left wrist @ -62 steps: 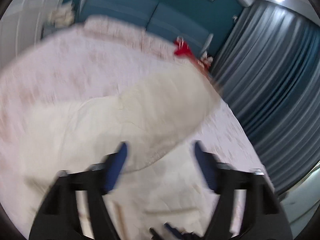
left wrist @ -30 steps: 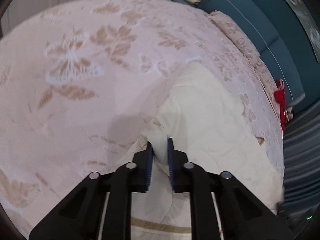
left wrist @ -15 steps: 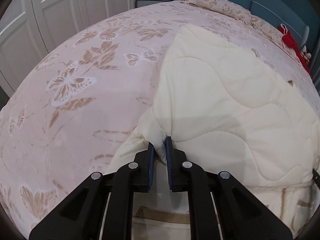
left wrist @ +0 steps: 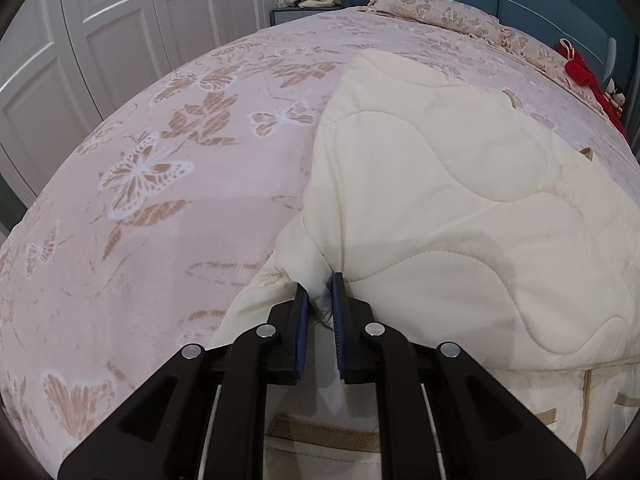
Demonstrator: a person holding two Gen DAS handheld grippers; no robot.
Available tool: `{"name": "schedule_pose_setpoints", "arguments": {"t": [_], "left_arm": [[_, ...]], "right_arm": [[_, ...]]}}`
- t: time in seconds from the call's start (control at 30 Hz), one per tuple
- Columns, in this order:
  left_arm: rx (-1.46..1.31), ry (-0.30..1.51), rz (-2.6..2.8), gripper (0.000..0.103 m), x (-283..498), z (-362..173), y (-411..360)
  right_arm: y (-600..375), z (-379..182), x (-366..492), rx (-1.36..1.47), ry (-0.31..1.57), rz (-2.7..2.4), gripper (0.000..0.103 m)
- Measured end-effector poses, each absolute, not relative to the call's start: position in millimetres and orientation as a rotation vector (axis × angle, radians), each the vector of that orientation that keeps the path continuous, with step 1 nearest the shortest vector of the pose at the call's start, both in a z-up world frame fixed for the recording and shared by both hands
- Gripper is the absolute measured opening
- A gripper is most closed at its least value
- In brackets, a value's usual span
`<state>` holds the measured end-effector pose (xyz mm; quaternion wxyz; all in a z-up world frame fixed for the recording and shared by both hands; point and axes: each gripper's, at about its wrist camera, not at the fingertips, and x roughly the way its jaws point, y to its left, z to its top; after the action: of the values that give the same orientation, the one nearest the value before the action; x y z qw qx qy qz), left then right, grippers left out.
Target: Fold large clothes
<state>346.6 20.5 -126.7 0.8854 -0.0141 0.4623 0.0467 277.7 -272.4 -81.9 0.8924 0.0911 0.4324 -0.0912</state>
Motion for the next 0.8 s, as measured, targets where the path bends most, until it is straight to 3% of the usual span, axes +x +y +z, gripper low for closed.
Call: {"name": "schedule_pose_setpoints", "arguments": {"t": [0.23, 0.8], "left_arm": [[0.008, 0.946, 0.106, 0.011, 346, -130, 15], [0.071, 0.896, 0.135, 0.011, 341, -137, 6]], "right_arm": [[-263, -127, 287, 0.202, 0.953, -0.205, 0.015], [-250, -147, 285, 0.097, 0.885, -0.244, 0.014]]}}
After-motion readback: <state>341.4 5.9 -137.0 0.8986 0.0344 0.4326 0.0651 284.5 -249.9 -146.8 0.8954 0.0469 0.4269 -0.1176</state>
